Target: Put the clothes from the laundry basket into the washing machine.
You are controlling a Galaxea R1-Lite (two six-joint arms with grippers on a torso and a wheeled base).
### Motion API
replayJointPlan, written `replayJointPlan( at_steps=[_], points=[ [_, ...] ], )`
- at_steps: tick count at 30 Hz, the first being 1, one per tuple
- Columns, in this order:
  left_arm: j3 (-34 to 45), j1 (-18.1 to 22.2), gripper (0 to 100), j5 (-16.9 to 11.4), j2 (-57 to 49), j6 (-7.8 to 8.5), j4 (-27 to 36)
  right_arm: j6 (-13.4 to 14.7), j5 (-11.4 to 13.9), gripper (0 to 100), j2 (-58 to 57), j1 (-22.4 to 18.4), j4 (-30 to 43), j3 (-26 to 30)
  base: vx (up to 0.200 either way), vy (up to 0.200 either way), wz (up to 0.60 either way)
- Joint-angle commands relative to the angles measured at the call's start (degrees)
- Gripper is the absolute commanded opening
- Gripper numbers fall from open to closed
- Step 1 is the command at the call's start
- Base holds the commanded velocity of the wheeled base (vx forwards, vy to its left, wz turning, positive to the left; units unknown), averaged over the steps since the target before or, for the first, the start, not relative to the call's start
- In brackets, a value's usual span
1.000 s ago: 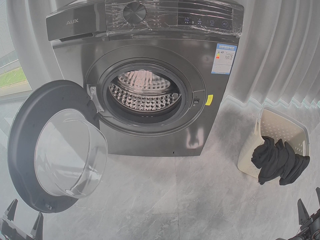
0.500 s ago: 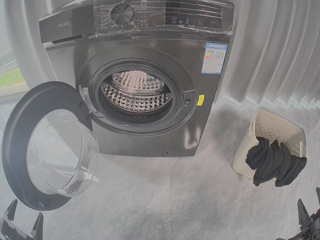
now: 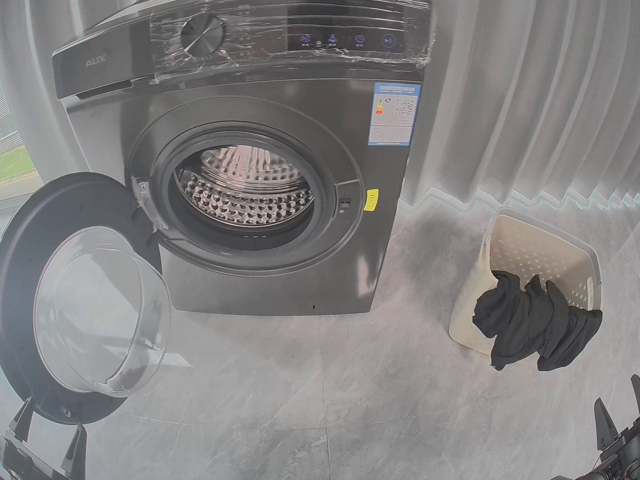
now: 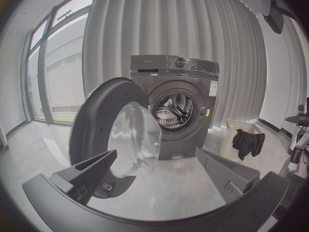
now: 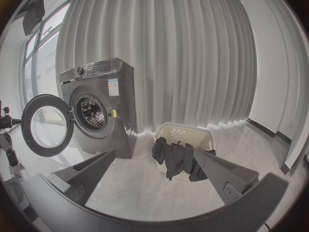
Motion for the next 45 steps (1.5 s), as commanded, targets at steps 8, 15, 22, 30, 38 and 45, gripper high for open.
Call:
replayJointPlan(
  at_steps=[8, 15, 22, 30, 38, 45],
  points=[
    [1.0, 0.0, 100, 0.0, -0.8, -0.06, 0.0, -0.1, 0.0, 100, -0.1, 0.0, 0.0, 1.0, 0.000, 0.000, 0.00],
    [1.0, 0.0, 100, 0.0, -0.8, -0.06, 0.0, -0.1, 0.0, 100, -0.1, 0.0, 0.0, 1.0, 0.000, 0.000, -0.34],
    [1.0, 0.0, 100, 0.0, -0.8, 0.03, 0.0, -0.1, 0.0, 100, -0.1, 0.0, 0.0, 1.0, 0.000, 0.000, -0.60],
    [1.0, 0.0, 100, 0.0, -0.8, 0.03, 0.0, 0.0, 0.0, 100, -0.1, 0.0, 0.0, 1.0, 0.000, 0.000, -0.07],
    [1.0, 0.0, 100, 0.0, -0.8, -0.06, 0.0, 0.0, 0.0, 100, -0.1, 0.0, 0.0, 1.0, 0.000, 0.000, 0.00],
    [1.0, 0.0, 100, 0.0, -0.8, -0.06, 0.0, 0.1, 0.0, 100, -0.2, 0.0, 0.0, 1.0, 0.143, 0.000, 0.00]
  ],
)
